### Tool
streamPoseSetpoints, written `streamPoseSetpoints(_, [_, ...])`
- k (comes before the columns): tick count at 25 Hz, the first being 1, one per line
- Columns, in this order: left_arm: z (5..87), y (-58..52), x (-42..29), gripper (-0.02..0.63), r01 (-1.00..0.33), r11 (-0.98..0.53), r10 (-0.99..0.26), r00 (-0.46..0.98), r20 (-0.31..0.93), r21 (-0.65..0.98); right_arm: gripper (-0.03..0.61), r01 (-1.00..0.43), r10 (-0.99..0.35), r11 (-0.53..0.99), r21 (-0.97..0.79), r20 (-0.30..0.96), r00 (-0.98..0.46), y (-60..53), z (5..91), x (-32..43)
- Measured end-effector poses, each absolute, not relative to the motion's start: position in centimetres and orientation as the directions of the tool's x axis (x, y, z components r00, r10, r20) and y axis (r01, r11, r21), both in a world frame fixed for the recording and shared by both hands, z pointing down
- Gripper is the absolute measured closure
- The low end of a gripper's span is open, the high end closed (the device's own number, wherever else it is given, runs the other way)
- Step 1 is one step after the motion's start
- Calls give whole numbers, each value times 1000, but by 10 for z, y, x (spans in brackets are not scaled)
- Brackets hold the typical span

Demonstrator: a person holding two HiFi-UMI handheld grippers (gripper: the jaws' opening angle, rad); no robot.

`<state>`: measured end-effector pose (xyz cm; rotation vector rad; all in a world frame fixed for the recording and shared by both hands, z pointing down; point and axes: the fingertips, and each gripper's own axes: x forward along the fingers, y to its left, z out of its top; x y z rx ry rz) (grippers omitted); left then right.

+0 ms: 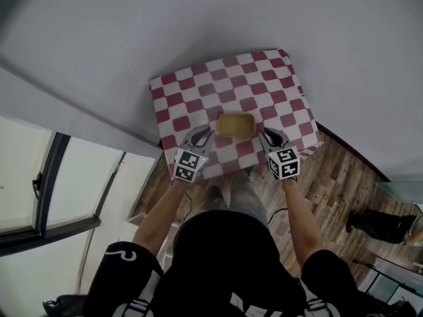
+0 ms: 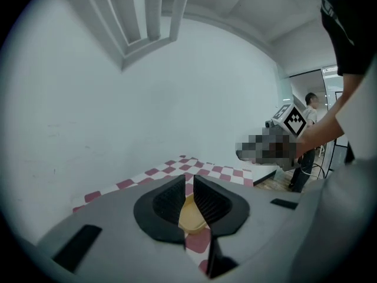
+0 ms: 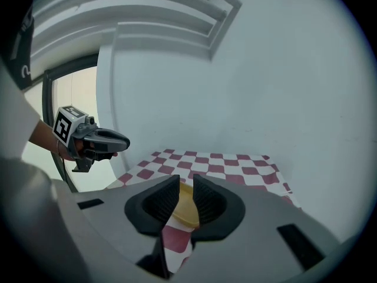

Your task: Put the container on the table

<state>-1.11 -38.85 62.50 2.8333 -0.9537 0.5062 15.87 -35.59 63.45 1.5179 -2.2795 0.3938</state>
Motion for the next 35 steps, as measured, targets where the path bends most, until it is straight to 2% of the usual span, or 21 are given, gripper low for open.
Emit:
streamPoseSetpoints(9, [555,-379,-13,575,-604,-797,-594,775,217,-23,564,-944,-897,328,27,321,-303,-343,564,162])
streamPoseSetpoints(22, [519,-368,-21,589,-613,-789,-602,784,152,37,565,-948,-926,318,21,220,-306,-326,514,157])
streamPoseSetpoints(35, [512,-361,-22,589,-604,-796,-594,793,133,47,565,-949,-929,316,-8,201,-312,-321,509,153])
